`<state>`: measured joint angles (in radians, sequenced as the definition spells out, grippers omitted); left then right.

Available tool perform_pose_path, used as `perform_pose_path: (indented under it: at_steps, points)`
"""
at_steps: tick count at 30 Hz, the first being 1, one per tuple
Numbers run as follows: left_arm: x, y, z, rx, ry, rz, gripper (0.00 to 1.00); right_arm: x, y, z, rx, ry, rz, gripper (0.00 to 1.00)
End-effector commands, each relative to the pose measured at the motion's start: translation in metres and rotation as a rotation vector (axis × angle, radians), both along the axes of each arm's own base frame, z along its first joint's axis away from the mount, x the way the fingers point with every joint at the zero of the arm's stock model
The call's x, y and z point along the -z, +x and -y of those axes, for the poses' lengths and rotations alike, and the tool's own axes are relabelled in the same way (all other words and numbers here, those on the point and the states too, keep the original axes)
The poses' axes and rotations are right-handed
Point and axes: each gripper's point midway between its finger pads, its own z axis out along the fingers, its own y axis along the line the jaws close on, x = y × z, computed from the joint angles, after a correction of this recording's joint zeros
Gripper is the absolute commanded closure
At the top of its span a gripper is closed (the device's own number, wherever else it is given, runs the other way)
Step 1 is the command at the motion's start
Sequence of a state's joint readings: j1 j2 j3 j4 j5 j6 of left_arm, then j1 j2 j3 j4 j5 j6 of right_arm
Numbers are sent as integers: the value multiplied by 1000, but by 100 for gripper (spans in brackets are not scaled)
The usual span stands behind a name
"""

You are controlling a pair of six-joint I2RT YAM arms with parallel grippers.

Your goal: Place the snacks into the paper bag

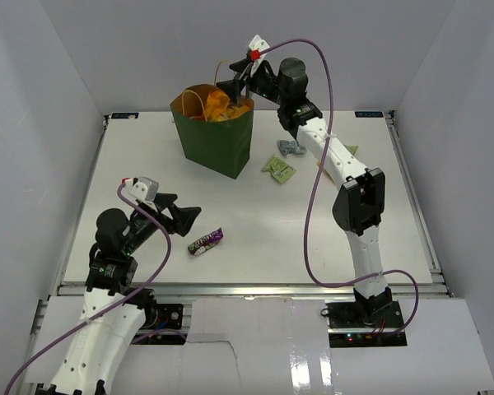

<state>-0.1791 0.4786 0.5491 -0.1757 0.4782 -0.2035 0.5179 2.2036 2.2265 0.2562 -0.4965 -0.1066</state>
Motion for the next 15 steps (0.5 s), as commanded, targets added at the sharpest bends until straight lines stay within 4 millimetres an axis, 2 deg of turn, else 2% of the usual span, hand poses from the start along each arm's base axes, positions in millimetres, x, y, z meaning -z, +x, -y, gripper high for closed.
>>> perform_pose_path:
  at_steps: [1, 3, 4, 5, 6, 7, 8, 9, 11, 12, 13, 14, 15]
  points:
    - [-3, 0, 4, 19, -16, 10, 2, -71, -36, 16, -27, 54, 113, 25]
    - [1, 6, 0, -13, -20, -10, 2, -79, -54, 27, -81, 19, 86, 17]
    - [3, 9, -2, -33, -19, -23, 2, -78, -72, 28, -168, -11, 80, 9]
    - [7, 11, -2, -37, -19, -45, 2, -84, -86, 43, -198, -31, 52, 4]
    - [9, 13, -2, -41, -16, -57, 2, -68, -101, 45, -285, -66, -2, 6]
    - [15, 17, -2, -48, -15, -86, 2, -76, -119, 62, -316, -78, -13, 9]
    - [18, 18, -2, -49, -13, -102, 2, -55, -130, 70, -356, -119, -101, 10]
    - [20, 19, 0, -48, -8, -123, 2, -42, -150, 76, -429, -151, -139, 10]
    - [31, 25, 0, -74, 10, -173, 2, 15, -184, 99, -458, -225, -307, 10]
    - [37, 24, 5, -64, 26, -200, 2, 36, -190, 107, -442, -280, -260, 10]
    - [39, 24, 8, -63, 33, -211, 2, 73, -212, 120, -425, -327, -315, 10]
    - [48, 28, 9, -79, 53, -243, 2, 96, -222, 128, -409, -369, -332, 10]
    - [56, 24, 19, -51, 74, -268, 2, 108, -233, 140, -363, -422, -298, 10]
